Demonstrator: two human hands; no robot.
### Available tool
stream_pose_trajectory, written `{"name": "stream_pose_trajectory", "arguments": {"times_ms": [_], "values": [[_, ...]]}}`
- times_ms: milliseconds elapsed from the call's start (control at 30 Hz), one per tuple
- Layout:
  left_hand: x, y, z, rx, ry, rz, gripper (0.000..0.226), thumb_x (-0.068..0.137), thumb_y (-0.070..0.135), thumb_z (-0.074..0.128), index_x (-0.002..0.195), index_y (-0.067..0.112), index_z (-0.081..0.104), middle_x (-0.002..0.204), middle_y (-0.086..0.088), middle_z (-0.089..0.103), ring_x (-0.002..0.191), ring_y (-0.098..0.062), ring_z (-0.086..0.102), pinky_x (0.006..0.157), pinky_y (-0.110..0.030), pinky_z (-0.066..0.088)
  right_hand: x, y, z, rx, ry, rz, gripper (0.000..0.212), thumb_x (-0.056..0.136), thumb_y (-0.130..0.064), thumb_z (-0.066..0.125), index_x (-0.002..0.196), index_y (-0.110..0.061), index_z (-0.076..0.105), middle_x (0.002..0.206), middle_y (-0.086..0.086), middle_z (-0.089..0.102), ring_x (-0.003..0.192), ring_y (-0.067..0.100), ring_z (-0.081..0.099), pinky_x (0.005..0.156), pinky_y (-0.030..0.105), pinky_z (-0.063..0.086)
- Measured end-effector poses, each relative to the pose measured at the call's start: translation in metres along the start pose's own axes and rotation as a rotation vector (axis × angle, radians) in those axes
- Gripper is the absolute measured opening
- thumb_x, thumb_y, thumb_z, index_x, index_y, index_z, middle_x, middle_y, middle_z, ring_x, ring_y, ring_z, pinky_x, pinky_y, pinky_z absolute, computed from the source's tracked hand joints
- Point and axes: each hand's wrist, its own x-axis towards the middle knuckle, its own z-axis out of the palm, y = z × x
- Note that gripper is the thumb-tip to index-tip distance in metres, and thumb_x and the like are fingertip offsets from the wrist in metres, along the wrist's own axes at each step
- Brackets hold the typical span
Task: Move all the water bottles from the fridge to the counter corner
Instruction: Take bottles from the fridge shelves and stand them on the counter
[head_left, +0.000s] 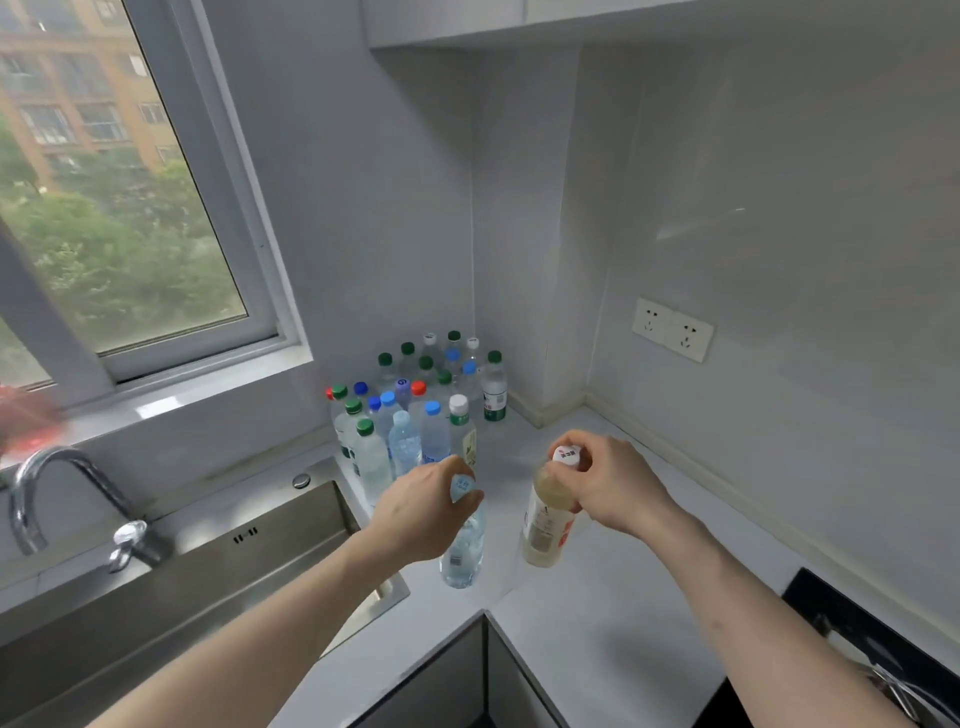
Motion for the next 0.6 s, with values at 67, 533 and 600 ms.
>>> {"name": "stream_pose_trajectory", "arguments": {"times_ms": [67,533,600], "values": [[0.016,-0.006,0.002,0.026,-0.009,0.01,0.029,0.1,0.052,0.052,0.114,0.027,0.057,0.106,0.005,0.068,0.087,-0.017,0.059,0.072,-0.034,0.051,0.017,0.002,0.004,-0.019,-0.004,0.013,0.005,0.088,-0.041,0.063,0.089,-0.037,0.066,0.079,-0.01,0.071,0.07,0.015,0.071,0.053,0.03,0.052],[0.184,-0.015,0.058,0.219,-0.136,0.03,0.034,0.104,0.047,0.049,0.127,0.022,0.048,0.119,-0.006,0.068,0.1,-0.03,0.067,0.08,-0.043,0.057,0.165,0.049,0.026,-0.14,-0.076,0.045,0.004,0.094,-0.041,0.06,0.093,-0.037,0.062,0.089,-0.01,0.07,0.078,0.016,0.069,0.063,0.039,0.059],[0.207,-0.016,0.067,0.252,-0.141,0.033,0.033,0.105,0.043,0.049,0.128,0.018,0.048,0.119,-0.008,0.067,0.102,-0.032,0.066,0.075,-0.04,0.051,0.188,0.055,0.028,-0.169,-0.082,0.042,0.006,0.093,-0.044,0.059,0.092,-0.038,0.06,0.09,-0.01,0.069,0.078,0.017,0.069,0.066,0.04,0.059]]}}
